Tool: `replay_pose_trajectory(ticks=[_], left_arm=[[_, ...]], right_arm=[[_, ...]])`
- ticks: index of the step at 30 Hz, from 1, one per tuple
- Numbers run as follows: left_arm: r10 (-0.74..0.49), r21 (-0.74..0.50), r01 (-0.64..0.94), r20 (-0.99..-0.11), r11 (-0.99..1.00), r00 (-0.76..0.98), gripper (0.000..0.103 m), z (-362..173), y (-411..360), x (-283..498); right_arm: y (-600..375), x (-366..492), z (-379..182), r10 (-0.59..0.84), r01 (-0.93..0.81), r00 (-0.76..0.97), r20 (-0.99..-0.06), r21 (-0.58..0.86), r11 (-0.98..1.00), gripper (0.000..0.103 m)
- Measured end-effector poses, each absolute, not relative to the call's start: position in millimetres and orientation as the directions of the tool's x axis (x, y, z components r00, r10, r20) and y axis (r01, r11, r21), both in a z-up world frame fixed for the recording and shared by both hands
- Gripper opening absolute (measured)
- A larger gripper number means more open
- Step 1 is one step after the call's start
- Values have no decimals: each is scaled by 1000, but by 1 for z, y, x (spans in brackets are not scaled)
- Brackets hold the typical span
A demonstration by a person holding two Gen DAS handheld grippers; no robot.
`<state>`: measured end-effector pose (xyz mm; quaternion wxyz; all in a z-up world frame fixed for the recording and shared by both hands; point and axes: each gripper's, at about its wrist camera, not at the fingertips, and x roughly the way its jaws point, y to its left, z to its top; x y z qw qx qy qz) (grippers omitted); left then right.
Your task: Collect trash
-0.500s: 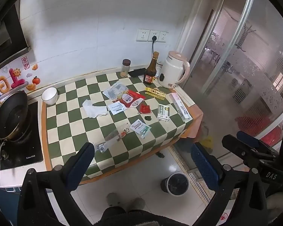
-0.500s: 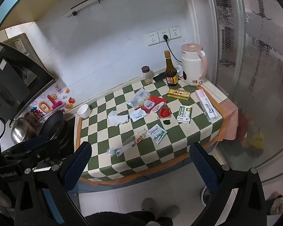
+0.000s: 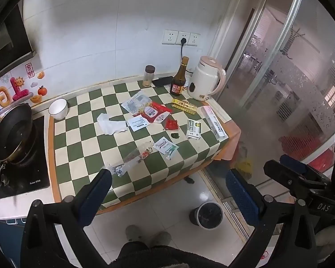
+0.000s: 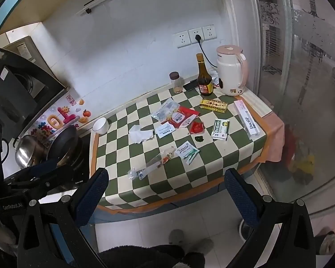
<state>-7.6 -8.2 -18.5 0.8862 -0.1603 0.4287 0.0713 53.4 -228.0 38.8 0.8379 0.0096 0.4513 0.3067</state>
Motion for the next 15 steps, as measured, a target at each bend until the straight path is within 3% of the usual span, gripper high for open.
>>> replay_pose_trajectory(ticks=[15], left_arm=[[-14,-231,-261,-772,937,635,103,-19,-11,-9]], right_arm=[[-224,52,44,528,-510,396,-751,298,807,103]])
